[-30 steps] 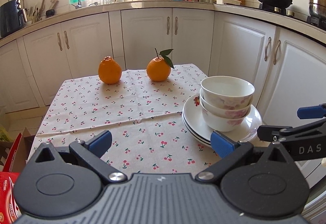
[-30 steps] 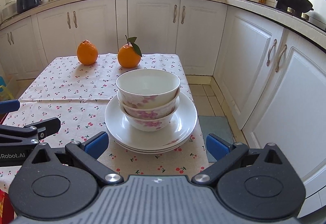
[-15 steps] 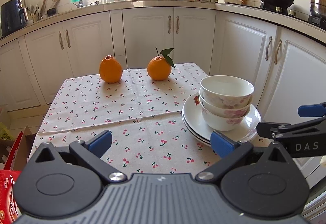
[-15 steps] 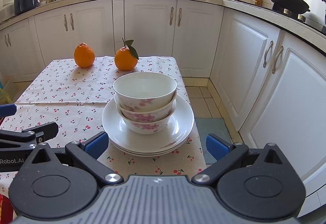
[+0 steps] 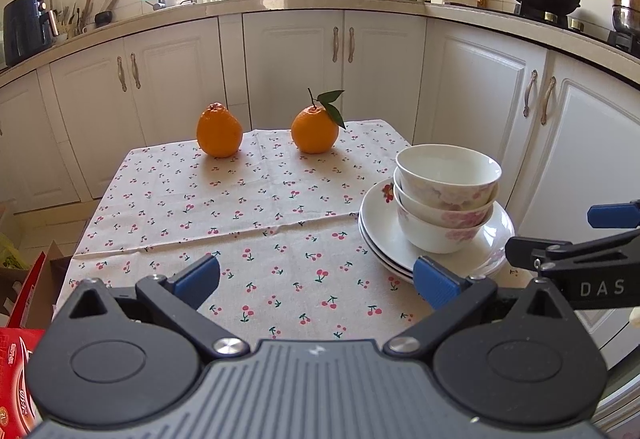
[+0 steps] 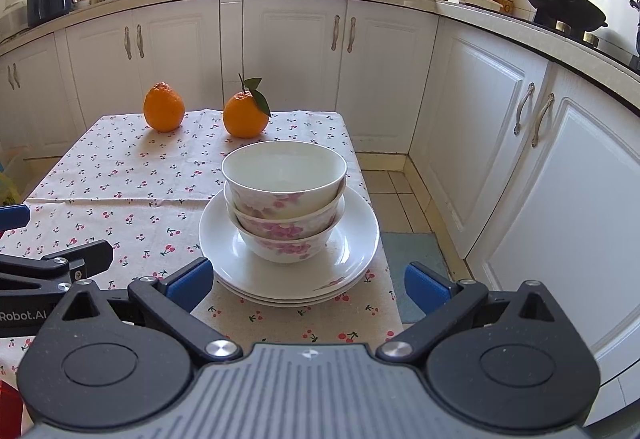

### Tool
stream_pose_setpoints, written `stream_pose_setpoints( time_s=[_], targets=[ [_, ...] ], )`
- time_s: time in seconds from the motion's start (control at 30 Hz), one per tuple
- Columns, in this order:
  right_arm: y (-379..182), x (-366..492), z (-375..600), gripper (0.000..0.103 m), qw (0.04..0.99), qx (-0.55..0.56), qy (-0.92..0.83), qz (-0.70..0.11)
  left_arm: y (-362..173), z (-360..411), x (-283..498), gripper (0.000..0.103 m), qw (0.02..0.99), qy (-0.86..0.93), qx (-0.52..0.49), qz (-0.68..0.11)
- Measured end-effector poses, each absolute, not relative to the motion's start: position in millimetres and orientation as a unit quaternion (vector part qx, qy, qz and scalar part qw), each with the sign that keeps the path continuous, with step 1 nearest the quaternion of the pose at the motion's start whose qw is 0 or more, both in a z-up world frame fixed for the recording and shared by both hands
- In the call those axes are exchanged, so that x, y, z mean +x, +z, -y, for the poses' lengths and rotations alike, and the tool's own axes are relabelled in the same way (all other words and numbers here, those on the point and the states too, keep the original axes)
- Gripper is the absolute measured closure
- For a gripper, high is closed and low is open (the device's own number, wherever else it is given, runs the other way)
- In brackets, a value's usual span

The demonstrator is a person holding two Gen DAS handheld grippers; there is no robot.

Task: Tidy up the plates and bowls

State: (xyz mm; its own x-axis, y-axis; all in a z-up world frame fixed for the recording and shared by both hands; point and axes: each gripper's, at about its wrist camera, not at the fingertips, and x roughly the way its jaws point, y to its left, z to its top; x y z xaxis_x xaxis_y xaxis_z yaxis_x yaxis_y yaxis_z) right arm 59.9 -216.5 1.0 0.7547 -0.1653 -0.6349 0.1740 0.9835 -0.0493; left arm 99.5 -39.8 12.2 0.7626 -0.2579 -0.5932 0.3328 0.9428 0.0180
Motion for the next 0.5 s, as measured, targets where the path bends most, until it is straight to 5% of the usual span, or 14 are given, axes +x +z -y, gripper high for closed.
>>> stream_pose_setpoints(
  time_s=[0.5],
  targets=[
    [0.5, 60.1, 215.4, 0.000, 0.936, 0.002, -0.095, -0.338, 11.8, 40.5, 98.6, 0.001, 0.936, -0.159, 0.060, -0.308]
  ],
)
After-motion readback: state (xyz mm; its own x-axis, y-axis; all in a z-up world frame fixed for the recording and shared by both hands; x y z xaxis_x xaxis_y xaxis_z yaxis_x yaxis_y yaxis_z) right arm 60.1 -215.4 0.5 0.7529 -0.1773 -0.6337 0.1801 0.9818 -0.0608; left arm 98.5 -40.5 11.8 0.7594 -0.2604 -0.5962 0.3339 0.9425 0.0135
